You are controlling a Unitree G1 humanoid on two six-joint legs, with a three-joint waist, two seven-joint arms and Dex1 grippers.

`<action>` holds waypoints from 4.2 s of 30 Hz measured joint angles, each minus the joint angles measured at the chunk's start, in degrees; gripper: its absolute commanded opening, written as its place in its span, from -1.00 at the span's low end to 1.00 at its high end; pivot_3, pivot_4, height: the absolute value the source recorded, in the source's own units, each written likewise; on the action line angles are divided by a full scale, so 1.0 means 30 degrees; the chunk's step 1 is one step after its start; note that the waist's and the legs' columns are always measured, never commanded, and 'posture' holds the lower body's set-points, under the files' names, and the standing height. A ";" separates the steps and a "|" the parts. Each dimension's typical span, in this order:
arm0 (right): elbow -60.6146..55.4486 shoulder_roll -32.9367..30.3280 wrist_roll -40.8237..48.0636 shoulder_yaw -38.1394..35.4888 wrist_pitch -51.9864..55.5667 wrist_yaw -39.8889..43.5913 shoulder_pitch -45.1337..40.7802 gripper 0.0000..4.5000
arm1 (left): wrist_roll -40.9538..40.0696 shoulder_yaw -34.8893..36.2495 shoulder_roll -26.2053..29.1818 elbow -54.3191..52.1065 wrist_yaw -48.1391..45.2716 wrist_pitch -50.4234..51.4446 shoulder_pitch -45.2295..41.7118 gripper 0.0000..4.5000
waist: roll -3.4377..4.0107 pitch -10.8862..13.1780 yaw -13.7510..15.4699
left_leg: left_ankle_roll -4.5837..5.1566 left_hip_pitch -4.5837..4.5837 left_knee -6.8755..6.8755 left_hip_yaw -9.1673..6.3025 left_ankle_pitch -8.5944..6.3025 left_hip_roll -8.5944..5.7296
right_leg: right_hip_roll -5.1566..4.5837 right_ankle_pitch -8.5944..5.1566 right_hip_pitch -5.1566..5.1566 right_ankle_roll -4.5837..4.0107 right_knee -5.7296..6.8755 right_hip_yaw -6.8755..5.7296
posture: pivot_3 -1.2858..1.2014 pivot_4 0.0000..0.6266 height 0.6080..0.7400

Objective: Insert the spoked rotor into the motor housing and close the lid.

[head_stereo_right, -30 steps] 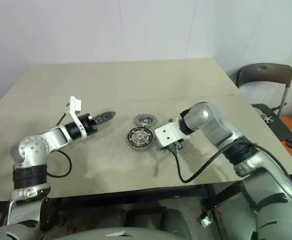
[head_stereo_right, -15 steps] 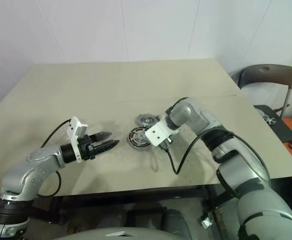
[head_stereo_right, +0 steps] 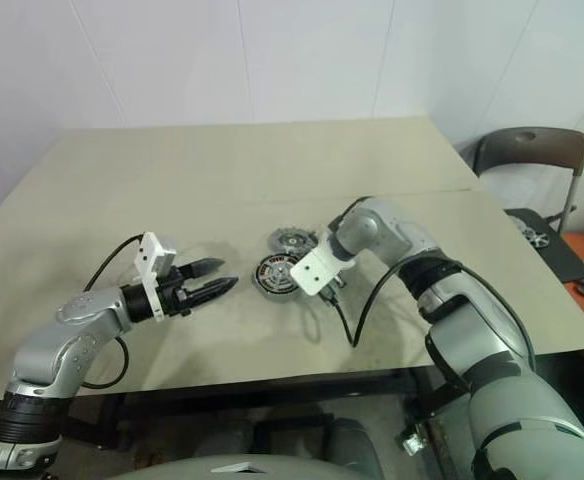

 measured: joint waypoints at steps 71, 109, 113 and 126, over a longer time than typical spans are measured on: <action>-0.1337 0.0352 0.2780 -0.1282 0.6474 0.2998 -0.1318 -0.56 | 0.0794 -0.1040 -0.1844 0.0051 0.2261 0.1493 -0.0302 0.36 | 0.0022 0.0012 0.0008 | -0.0003 -0.0015 0.0050 0.0069 0.0004 -0.0015 | -0.0053 0.0005 -0.0047 -0.0008 0.0145 -0.0028 | 0.03 -1.00 1.00; 0.3786 0.1249 -0.0601 -0.0427 0.1312 0.0497 -0.1810 0.41 | 0.0819 -0.1068 -0.2037 -0.0055 0.2455 0.1532 -0.0081 0.36 | 0.0031 0.0017 0.0026 | -0.0001 -0.0005 0.0081 0.0048 0.0008 -0.0005 | -0.0041 0.0007 -0.0034 -0.0015 0.0171 -0.0008 | 0.03 -1.00 1.00; 0.4002 0.1373 -0.0772 -0.0413 0.0918 0.0155 -0.1829 0.41 | 0.0824 -0.1066 -0.2034 -0.0055 0.2458 0.1518 -0.0073 0.36 | 0.0031 0.0017 0.0012 | -0.0001 0.0001 0.0083 0.0046 0.0009 -0.0005 | -0.0037 0.0008 -0.0030 -0.0015 0.0181 -0.0008 | 0.03 -1.00 1.00; 0.3769 0.1621 -0.0843 -0.0127 0.0001 0.0075 -0.1817 0.41 | 0.0884 -0.1080 -0.2184 -0.0022 0.2566 0.1434 0.0130 0.36 | 0.0031 0.0017 0.0017 | 0.0000 0.0002 0.0084 0.0046 0.0009 -0.0005 | -0.0032 0.0008 -0.0027 -0.0014 0.0184 -0.0008 | 0.03 -1.00 1.00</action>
